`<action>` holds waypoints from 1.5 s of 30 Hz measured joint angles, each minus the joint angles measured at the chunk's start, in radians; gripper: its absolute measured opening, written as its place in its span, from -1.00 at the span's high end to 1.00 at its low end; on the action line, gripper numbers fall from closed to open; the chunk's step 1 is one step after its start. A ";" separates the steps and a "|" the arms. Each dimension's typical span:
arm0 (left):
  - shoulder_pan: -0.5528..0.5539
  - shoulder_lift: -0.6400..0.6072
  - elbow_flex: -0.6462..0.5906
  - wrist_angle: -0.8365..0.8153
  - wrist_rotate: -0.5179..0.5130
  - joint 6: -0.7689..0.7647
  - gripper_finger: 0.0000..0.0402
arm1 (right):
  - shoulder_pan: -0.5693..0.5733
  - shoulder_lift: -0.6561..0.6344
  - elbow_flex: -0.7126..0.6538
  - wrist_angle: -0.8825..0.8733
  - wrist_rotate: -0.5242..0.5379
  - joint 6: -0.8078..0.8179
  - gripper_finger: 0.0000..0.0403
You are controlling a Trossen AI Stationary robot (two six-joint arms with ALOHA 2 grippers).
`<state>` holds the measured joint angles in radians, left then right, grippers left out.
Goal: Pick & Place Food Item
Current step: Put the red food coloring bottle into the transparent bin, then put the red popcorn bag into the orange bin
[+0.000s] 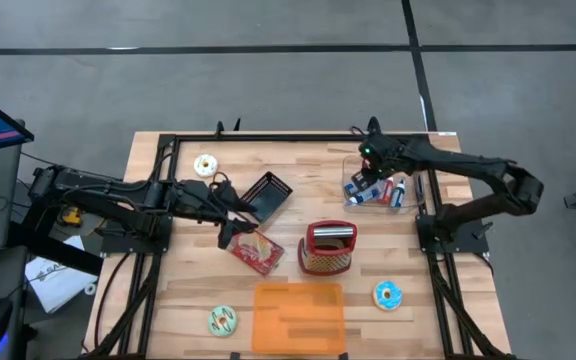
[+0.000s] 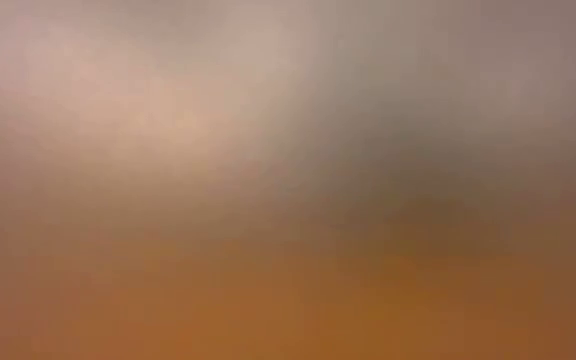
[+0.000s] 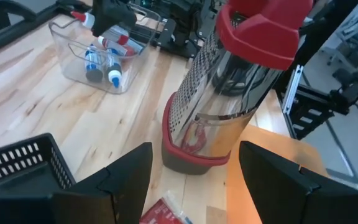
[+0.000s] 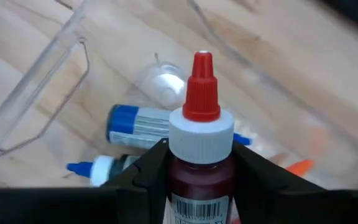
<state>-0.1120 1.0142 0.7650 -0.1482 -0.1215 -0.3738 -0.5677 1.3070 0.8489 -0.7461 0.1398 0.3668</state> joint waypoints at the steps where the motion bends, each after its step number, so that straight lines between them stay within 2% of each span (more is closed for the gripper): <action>1: 0.000 0.000 0.000 0.000 -0.001 -0.011 -0.18 | -0.003 -0.007 -0.016 0.014 -0.009 0.016 0.28; 8: 0.000 0.000 0.000 -0.009 -0.040 -0.054 -0.18 | -0.046 -0.074 -0.038 0.056 -0.028 0.037 -0.17; 13: 0.000 0.000 0.000 -0.210 -0.038 -0.149 -0.18 | -0.091 -0.186 -0.038 0.058 -0.111 0.039 -0.25; 19: -0.035 0.000 0.000 -0.636 -0.008 -0.579 -0.18 | -0.074 -0.373 -0.038 0.052 -0.166 0.139 -0.26; 22: -0.123 -0.001 -0.012 -0.711 -0.021 -0.793 -0.18 | -0.040 -0.458 -0.038 0.052 -0.162 0.195 -0.26; 24: -0.190 -0.014 -0.045 -0.700 -0.065 -0.950 -0.18 | -0.014 -0.501 -0.038 0.050 -0.147 0.232 -0.26; 27: -0.284 -0.032 -0.128 -0.589 -0.167 -1.172 -0.18 | 0.025 -0.551 -0.038 0.046 -0.125 0.278 -0.26; 32: -0.355 -0.045 -0.300 -0.385 -0.294 -1.397 -0.18 | 0.093 -0.592 -0.038 0.035 -0.061 0.330 -0.26; 37: -0.353 -0.045 -0.448 -0.201 -0.364 -1.489 -0.18 | 0.147 -0.594 -0.038 0.032 -0.036 0.375 -0.27; 45: -0.346 -0.004 -0.564 0.017 -0.356 -1.493 -0.18 | 0.217 -0.571 -0.038 0.034 -0.008 0.439 -0.27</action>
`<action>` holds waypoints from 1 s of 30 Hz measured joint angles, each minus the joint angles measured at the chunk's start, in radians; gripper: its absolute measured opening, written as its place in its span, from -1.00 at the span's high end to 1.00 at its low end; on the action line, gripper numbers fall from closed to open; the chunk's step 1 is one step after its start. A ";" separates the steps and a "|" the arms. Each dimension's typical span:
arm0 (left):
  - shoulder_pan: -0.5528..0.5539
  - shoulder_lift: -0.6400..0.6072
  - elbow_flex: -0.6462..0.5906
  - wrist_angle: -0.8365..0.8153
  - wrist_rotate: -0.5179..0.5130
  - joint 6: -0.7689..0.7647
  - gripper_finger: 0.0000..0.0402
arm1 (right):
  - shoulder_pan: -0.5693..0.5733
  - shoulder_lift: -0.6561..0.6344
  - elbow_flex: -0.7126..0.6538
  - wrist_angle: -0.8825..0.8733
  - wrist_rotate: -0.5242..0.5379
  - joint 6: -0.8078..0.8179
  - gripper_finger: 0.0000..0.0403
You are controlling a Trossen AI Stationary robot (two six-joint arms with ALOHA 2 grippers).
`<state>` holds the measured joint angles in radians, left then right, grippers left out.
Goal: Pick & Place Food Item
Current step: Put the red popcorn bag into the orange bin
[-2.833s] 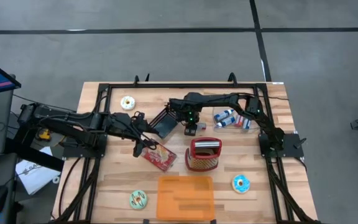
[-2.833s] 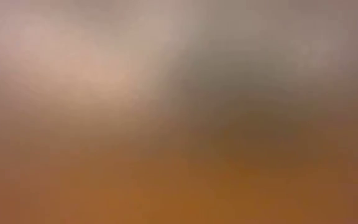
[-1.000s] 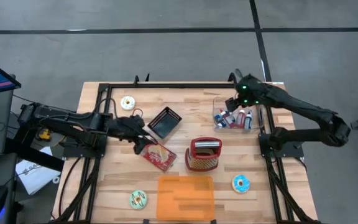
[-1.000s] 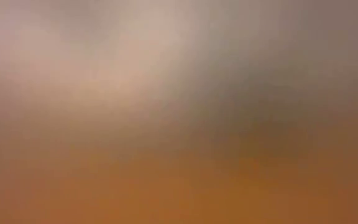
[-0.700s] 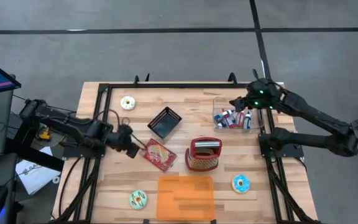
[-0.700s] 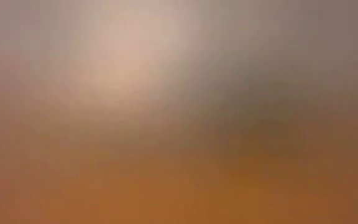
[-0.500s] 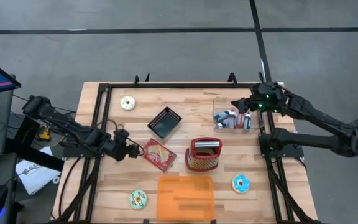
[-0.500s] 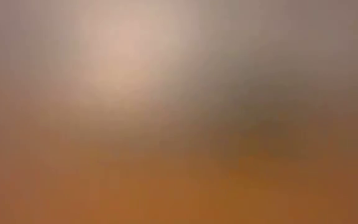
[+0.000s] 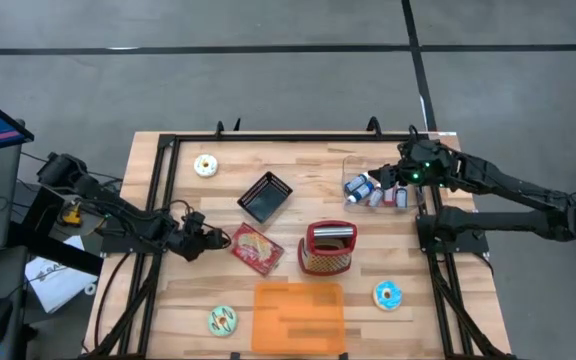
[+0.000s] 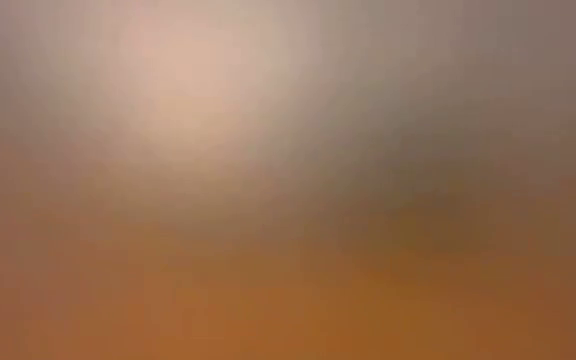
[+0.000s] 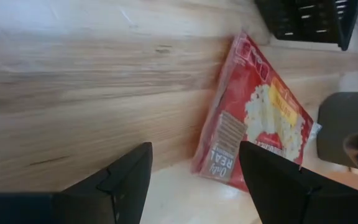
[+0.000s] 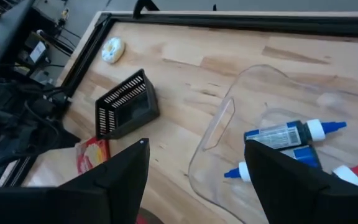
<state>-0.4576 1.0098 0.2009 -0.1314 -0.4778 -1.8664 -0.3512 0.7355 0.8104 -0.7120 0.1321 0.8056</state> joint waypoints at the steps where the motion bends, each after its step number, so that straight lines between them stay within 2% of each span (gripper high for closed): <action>1: 0.000 0.010 -0.004 0.014 -0.001 0.001 -0.18 | 0.007 0.003 0.000 0.003 0.008 0.007 -0.27; 10: 0.018 0.134 -0.006 0.181 -0.009 0.013 -0.18 | 0.064 0.024 0.001 0.018 0.057 0.047 -0.27; 15: 0.043 0.199 -0.004 0.270 0.026 0.035 -0.17 | 0.078 0.023 0.000 0.019 0.079 0.060 -0.27; 18: 0.053 0.229 -0.003 0.288 0.044 0.035 -0.10 | 0.079 0.025 0.000 0.018 0.083 0.064 -0.27; 22: 0.076 0.239 -0.003 0.283 0.089 0.053 0.17 | 0.079 0.025 0.000 0.018 0.083 0.070 -0.27; 27: 0.084 0.240 -0.007 0.270 0.115 0.079 0.84 | 0.079 0.025 0.000 0.018 0.101 0.070 -0.27; 30: 0.084 0.240 -0.007 0.287 0.120 0.092 0.96 | 0.079 0.025 0.000 0.022 0.104 0.069 -0.27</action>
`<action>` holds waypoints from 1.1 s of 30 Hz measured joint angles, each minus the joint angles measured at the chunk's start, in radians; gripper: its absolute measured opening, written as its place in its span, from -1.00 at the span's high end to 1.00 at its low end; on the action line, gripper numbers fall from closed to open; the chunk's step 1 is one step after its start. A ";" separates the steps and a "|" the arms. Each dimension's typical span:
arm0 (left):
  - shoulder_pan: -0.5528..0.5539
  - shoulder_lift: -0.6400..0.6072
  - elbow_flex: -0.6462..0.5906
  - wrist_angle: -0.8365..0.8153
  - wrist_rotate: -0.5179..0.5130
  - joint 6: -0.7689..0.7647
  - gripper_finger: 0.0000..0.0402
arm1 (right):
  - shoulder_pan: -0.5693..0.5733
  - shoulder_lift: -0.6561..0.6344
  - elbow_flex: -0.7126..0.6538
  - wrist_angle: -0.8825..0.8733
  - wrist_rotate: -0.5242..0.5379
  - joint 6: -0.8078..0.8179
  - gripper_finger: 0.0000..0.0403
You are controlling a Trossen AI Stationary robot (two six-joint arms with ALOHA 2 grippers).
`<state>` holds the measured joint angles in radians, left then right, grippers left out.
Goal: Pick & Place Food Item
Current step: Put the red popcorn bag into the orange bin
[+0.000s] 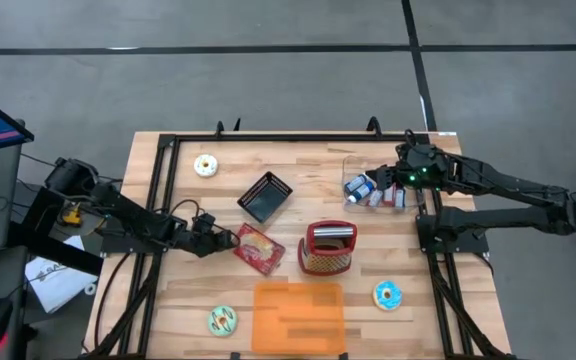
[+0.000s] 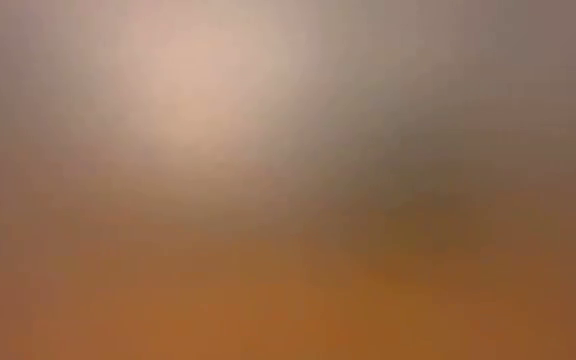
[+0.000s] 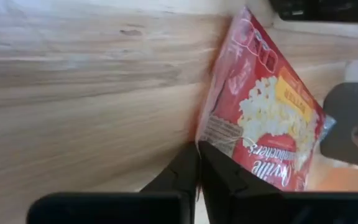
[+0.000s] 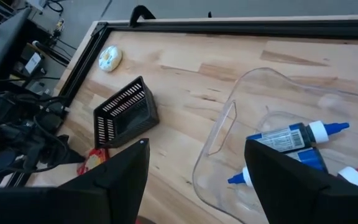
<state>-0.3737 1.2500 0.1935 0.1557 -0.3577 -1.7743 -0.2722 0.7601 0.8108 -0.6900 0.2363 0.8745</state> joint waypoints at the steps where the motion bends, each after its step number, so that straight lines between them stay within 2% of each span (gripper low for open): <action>1: 0.000 -0.009 -0.001 0.021 0.011 0.017 0.98 | 0.000 0.000 0.000 0.004 0.000 -0.004 -0.27; 4: -0.002 -0.053 -0.004 0.072 0.015 0.045 0.99 | 0.000 0.000 0.000 0.030 0.001 -0.011 -0.27; 11: -0.041 -0.298 -0.002 0.092 -0.188 0.096 1.00 | 0.021 0.000 0.000 0.050 0.030 -0.013 -0.27; 18: -0.063 -0.491 0.054 0.095 -0.271 0.240 1.00 | 0.073 0.000 0.000 0.048 0.082 0.014 -0.27; 25: -0.095 -0.543 0.148 0.103 -0.189 0.338 1.00 | 0.125 0.000 0.000 0.054 0.141 0.035 -0.27; 33: -0.238 -0.471 0.331 0.119 -0.112 0.435 1.00 | 0.156 0.000 0.000 0.080 0.162 0.050 -0.27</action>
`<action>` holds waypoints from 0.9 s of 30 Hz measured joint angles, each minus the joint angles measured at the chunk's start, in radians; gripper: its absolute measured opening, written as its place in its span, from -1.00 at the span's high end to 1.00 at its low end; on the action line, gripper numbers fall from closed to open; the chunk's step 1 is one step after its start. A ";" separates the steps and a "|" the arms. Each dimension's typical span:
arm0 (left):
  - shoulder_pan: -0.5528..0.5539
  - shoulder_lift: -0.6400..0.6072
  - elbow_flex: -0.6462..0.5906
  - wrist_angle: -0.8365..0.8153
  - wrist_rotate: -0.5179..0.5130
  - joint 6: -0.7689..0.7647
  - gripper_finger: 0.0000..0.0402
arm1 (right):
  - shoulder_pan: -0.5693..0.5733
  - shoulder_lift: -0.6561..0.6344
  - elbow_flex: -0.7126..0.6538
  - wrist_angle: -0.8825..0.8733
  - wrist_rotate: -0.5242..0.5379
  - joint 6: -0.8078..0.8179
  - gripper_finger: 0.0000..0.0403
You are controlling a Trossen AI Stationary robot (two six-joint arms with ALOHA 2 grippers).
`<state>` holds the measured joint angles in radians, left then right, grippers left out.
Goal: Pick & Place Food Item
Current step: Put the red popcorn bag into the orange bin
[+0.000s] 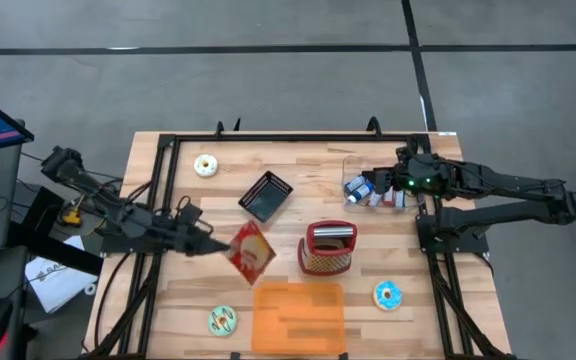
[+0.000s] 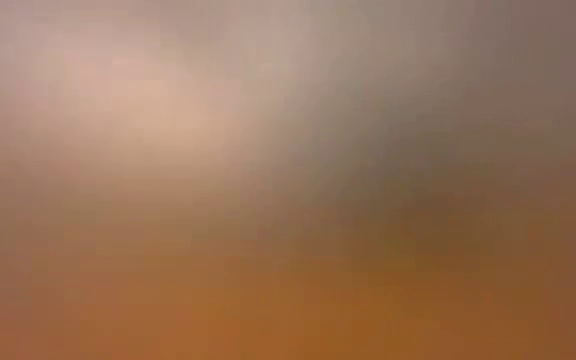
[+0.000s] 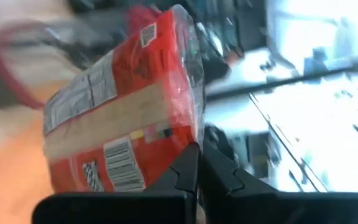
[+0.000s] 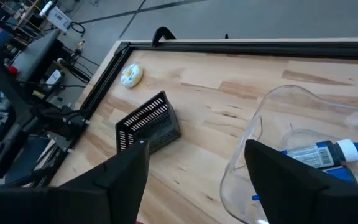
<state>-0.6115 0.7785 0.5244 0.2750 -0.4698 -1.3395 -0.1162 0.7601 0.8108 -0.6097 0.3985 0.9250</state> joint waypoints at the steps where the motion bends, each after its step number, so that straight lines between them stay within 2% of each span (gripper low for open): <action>1: -0.025 0.022 0.025 0.004 0.000 0.014 1.00 | 0.000 0.000 0.000 0.003 0.000 0.000 -0.27; 6: -0.116 0.176 0.126 0.001 -0.006 0.020 1.00 | 0.001 0.000 0.000 0.028 0.010 -0.005 -0.27; 10: -0.138 0.319 0.173 0.139 -0.021 0.056 1.00 | 0.025 0.000 0.000 0.047 0.042 -0.008 -0.27; 13: -0.141 0.421 0.202 0.293 -0.029 0.083 1.00 | 0.059 0.000 0.000 0.074 0.072 -0.008 -0.27; 15: -0.141 0.485 0.225 0.340 -0.031 0.084 1.00 | 0.084 0.000 0.000 0.092 0.090 -0.008 -0.27; 27: -0.104 0.801 0.432 0.399 -0.046 0.079 1.00 | 0.216 0.000 0.001 0.131 0.156 -0.019 -0.27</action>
<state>-0.7159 1.5793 0.9560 0.6738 -0.5160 -1.2610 0.0997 0.7597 0.8115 -0.4785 0.5545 0.9057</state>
